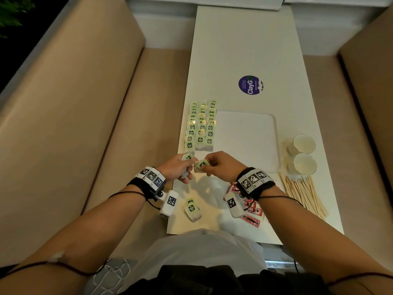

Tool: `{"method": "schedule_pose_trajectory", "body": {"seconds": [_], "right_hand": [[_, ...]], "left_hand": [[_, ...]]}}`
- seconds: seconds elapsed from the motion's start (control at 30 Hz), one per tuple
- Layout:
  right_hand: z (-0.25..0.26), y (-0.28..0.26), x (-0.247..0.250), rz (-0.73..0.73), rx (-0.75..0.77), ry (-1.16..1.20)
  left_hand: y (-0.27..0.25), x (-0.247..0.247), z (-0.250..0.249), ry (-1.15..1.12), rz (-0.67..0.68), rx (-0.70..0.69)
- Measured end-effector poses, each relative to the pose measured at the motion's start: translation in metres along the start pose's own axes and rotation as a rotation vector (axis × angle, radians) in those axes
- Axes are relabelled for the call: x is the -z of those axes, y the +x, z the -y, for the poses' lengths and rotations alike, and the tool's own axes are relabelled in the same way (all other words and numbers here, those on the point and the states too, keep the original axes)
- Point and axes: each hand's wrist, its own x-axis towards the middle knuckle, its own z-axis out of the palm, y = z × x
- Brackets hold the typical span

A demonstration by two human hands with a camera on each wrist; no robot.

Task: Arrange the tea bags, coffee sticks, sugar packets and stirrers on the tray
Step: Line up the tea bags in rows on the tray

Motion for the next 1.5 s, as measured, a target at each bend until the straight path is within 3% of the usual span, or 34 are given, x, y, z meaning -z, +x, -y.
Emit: {"method": "schedule_pose_trajectory", "body": {"seconds": [0.27,0.6,0.93,1.37,1.5], "right_hand": [[-0.001,0.014,0.000,-0.134,0.031,0.029],[-0.009,0.026,-0.001,-0.104,0.049,-0.022],[-0.017,0.038,-0.004,-0.180,-0.009,0.131],[-0.031,0.048,-0.013,-0.166,-0.102,0.057],[-0.028,0.053,-0.013,-0.163,-0.133,0.014]], "left_hand": [[0.004,0.002,0.000,0.089,-0.004,-0.022],[0.014,0.005,-0.009,0.142,-0.034,-0.055],[0.034,0.007,-0.013,0.131,-0.087,-0.094],[0.047,0.015,-0.011,0.165,-0.123,-0.091],[0.047,0.018,-0.008,0.086,-0.174,-0.060]]}}
